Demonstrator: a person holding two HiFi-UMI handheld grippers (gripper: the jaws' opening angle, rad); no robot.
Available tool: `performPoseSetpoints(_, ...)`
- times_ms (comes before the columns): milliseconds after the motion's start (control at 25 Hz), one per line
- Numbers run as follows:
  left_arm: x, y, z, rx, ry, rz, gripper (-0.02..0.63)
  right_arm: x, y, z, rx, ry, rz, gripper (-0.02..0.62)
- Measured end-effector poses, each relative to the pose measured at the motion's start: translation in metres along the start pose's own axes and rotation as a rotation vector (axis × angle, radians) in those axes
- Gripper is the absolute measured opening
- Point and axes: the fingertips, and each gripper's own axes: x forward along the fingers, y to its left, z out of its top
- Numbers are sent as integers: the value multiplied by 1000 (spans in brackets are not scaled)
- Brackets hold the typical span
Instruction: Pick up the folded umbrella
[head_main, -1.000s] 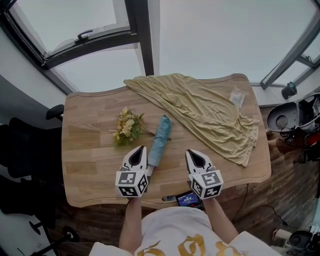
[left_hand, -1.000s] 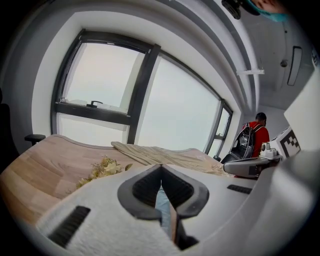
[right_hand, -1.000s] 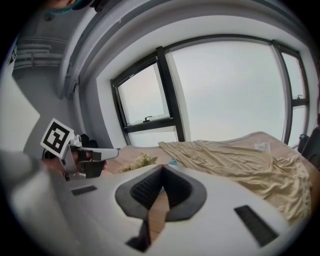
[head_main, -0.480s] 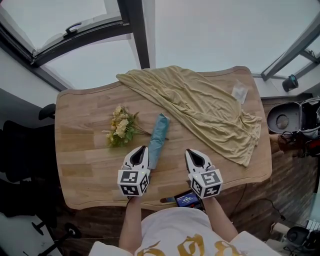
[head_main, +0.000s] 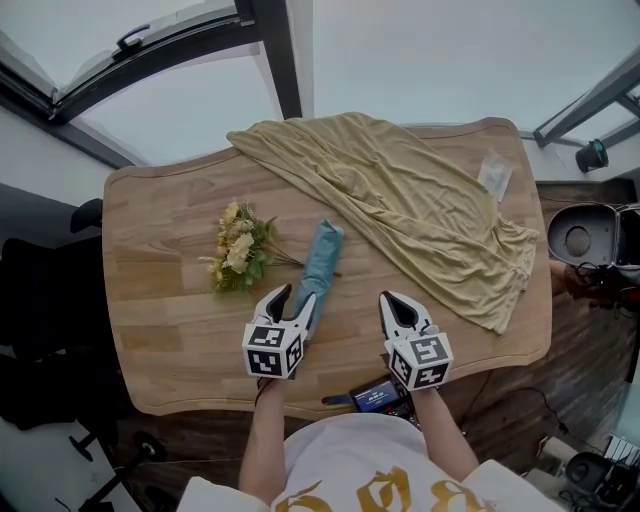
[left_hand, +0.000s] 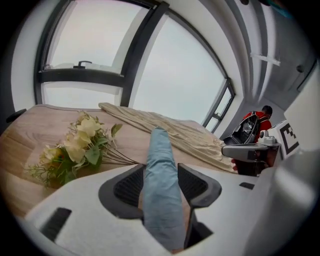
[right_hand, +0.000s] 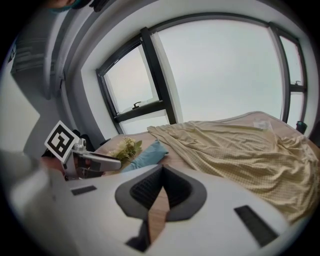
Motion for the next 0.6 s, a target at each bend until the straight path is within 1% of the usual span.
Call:
performPoseSetpoints(120,11,-2,-10,-3,62,-28,258,6,-10,-7,19,20,-11,11)
performPoseSetpoints(240,21,-3,-14,2,90,-41,281,13,-15,-13,29,37,-13,11)
performPoseSetpoints(400,33,0,-13,-7,108,-7,335,21,-18,-19,32,57,-11,11)
performPoseSetpoints(480,38,2,-12,-8,118,16,348,23,-19,-23,34,68,-11,11)
performPoseSetpoints(520,41,1,-13,5,130,20,353,24,-20,-24,36,72,-12,11)
performPoseSetpoints(600,48,-3,-16,65,168,13,353,25,-22,-27,35,79,-15,11)
